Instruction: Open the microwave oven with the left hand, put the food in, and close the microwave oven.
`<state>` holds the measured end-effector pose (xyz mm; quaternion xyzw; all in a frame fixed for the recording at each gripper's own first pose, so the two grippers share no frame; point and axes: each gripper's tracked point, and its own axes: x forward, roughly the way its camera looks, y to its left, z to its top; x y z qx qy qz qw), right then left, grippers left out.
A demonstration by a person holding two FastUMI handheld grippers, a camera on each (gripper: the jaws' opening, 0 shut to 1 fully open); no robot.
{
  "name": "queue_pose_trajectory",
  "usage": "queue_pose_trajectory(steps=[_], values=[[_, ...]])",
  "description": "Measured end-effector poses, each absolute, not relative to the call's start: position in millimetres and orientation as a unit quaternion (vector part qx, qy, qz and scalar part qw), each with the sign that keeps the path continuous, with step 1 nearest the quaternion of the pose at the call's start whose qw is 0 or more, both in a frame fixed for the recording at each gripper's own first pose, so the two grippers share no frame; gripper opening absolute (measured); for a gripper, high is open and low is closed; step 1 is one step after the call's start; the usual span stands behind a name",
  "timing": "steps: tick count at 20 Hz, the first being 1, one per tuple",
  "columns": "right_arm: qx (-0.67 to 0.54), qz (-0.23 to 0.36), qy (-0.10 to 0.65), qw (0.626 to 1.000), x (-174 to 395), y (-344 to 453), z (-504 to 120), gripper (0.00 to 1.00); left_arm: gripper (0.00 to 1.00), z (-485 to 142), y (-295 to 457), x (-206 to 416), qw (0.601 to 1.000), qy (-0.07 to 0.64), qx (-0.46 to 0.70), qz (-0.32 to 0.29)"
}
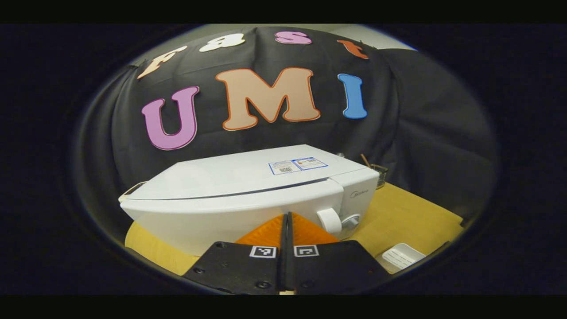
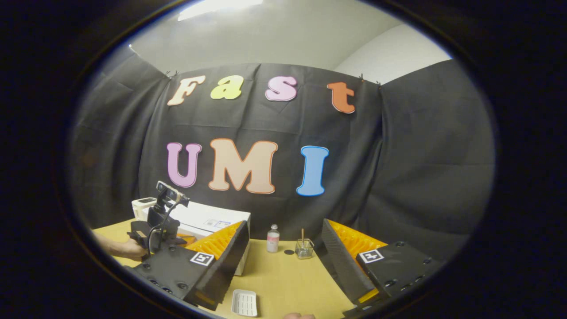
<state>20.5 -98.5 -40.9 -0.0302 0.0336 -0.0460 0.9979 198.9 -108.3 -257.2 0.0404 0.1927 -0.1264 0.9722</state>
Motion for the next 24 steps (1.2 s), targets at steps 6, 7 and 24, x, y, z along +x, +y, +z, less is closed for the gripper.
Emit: queue_pose_trajectory(steps=[6, 7, 24], values=[[-0.021, -0.041, 0.033, 0.998, 23, -95, -41, 0.96, 0.02, -260, -112, 206, 0.972, 0.200, 0.033, -0.115], [-0.022, -0.039, 0.035, 0.998, 22, -94, -42, 0.96, 0.02, -258, -108, 205, 0.972, 0.203, 0.041, -0.110], [0.017, 0.019, 0.033, 0.999, 54, -32, -62, 0.97, 0.01, -102, 38, 96, 0.996, 0.085, 0.033, -0.007]])
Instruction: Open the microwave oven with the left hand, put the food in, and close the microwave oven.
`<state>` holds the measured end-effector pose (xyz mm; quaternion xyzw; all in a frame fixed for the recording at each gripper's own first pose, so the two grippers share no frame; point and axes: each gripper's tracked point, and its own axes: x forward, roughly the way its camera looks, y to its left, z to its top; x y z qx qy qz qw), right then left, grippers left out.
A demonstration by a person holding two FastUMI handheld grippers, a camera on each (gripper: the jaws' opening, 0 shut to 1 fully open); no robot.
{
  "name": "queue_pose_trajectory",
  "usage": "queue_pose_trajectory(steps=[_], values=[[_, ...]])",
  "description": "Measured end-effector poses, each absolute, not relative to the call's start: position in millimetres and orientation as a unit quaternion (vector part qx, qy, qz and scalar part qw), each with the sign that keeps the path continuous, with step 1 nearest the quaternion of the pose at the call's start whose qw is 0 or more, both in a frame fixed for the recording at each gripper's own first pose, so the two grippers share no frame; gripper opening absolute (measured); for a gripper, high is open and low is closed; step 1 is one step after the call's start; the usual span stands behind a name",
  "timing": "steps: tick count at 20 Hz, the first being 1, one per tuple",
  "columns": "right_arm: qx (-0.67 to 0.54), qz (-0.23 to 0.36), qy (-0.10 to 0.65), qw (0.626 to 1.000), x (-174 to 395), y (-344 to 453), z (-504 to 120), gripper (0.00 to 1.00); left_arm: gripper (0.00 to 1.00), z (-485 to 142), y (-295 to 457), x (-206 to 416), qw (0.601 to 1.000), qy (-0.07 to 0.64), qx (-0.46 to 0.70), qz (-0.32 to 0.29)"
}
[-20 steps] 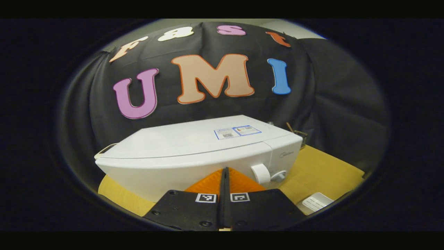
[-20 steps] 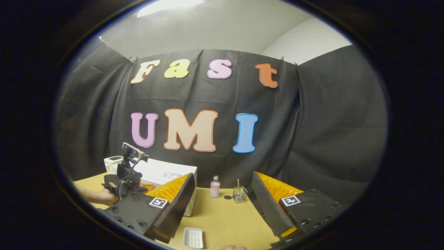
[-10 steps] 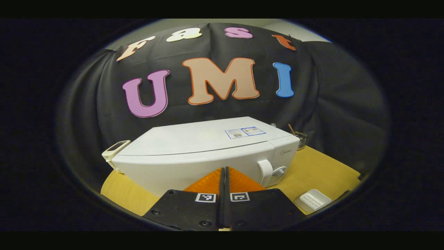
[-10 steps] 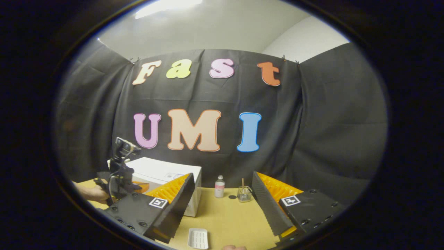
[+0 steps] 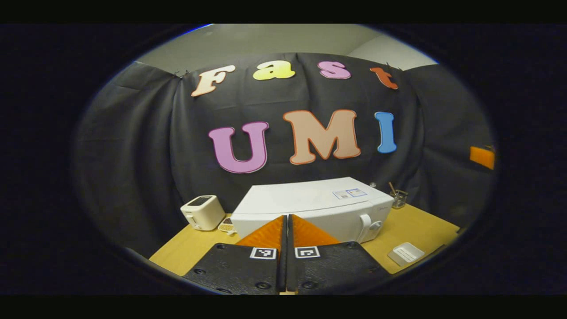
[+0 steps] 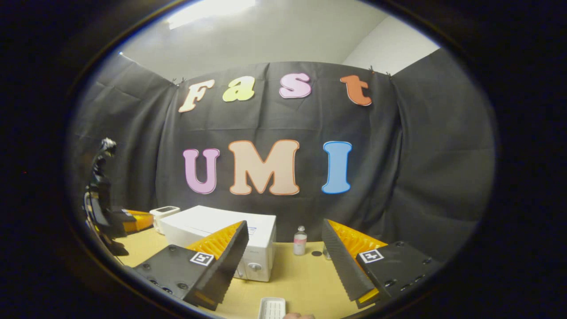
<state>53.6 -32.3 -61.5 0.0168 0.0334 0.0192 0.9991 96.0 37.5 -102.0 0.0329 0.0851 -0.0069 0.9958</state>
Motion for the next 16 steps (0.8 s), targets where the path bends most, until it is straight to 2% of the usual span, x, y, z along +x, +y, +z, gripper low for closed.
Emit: queue_pose_trajectory(steps=[1, 3, 4, 7, 9, 11, 16], values=[[0.019, 0.025, 0.035, 0.999, 55, -27, -63, 0.97, 0.00, -91, 43, 94, 0.996, 0.076, 0.034, -0.004], [0.021, 0.034, 0.035, 0.999, 59, -19, -66, 0.97, 0.06, -71, 55, 86, 0.998, 0.056, 0.041, 0.008], [0.022, 0.038, 0.034, 0.998, 61, -15, -66, 0.97, 0.17, -62, 58, 82, 0.998, 0.044, 0.043, 0.014], [0.027, 0.046, 0.033, 0.998, 63, -8, -66, 0.97, 0.94, -44, 61, 65, 0.999, 0.012, 0.040, 0.030], [0.028, 0.048, 0.032, 0.998, 64, -5, -66, 0.96, 0.94, -48, 55, 60, 0.999, 0.020, 0.041, 0.018], [0.028, 0.050, 0.033, 0.998, 64, -2, -67, 0.96, 1.00, -48, 54, 56, 0.999, 0.026, 0.045, 0.012], [0.026, 0.048, 0.029, 0.998, 61, -1, -65, 0.96, 0.97, -41, 50, 49, 0.999, 0.019, 0.046, 0.010]])
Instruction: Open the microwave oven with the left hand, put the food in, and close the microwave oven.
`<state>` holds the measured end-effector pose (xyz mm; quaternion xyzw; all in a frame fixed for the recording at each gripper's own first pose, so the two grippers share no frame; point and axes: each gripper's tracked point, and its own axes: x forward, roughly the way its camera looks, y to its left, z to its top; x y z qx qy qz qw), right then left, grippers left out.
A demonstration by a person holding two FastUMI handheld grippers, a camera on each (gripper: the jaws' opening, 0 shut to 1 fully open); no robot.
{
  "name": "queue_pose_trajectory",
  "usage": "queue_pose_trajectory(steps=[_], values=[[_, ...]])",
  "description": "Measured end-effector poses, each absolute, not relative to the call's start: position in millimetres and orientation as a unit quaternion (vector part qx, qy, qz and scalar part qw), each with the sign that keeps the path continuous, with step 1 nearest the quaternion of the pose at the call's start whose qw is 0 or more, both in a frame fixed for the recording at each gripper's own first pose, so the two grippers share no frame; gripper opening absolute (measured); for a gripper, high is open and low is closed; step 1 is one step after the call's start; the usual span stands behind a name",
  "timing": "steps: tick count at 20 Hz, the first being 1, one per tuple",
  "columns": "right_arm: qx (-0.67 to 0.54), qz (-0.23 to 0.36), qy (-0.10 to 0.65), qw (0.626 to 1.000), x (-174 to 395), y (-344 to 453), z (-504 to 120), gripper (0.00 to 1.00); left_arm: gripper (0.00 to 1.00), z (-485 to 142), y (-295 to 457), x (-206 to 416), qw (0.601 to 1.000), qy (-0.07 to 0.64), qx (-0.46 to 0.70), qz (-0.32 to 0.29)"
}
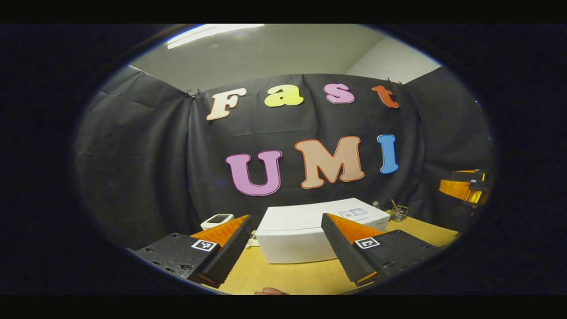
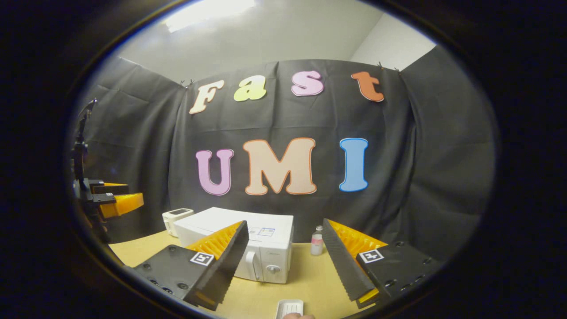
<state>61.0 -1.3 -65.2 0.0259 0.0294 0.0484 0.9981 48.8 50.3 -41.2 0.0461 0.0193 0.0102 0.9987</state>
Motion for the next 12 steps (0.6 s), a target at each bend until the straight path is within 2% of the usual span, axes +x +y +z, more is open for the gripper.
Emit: queue_pose_trajectory(steps=[1, 2, 3, 4, 10, 11, 12], values=[[0.025, 0.048, 0.028, 0.998, 59.5, -1.5, -63.8, 0.96, 1.00, -41.0, 49.6, 46.4, 0.999, 0.018, 0.045, 0.010], [0.023, 0.046, 0.027, 0.998, 58.6, -2.5, -62.6, 0.96, 0.97, -41.1, 49.4, 45.0, 0.999, 0.020, 0.044, 0.010], [0.021, 0.044, 0.026, 0.998, 56.6, -3.9, -62.1, 0.96, 1.00, -41.9, 48.6, 42.8, 0.999, 0.021, 0.045, 0.010], [0.020, 0.043, 0.026, 0.999, 55.7, -4.7, -63.9, 0.96, 0.97, -40.7, 50.1, 41.1, 0.999, 0.020, 0.045, 0.012], [0.011, 0.039, 0.029, 0.999, 51.1, -8.4, -65.2, 0.96, 0.97, -40.0, 47.1, 40.2, 0.999, 0.021, 0.042, 0.008], [0.008, 0.038, 0.026, 0.999, 51.1, -9.5, -63.7, 0.96, 1.00, -41.2, 45.7, 40.4, 0.999, 0.021, 0.042, 0.006], [0.006, 0.037, 0.024, 0.999, 50.7, -9.8, -62.4, 0.96, 0.97, -41.8, 44.6, 41.1, 0.999, 0.021, 0.042, 0.005]])
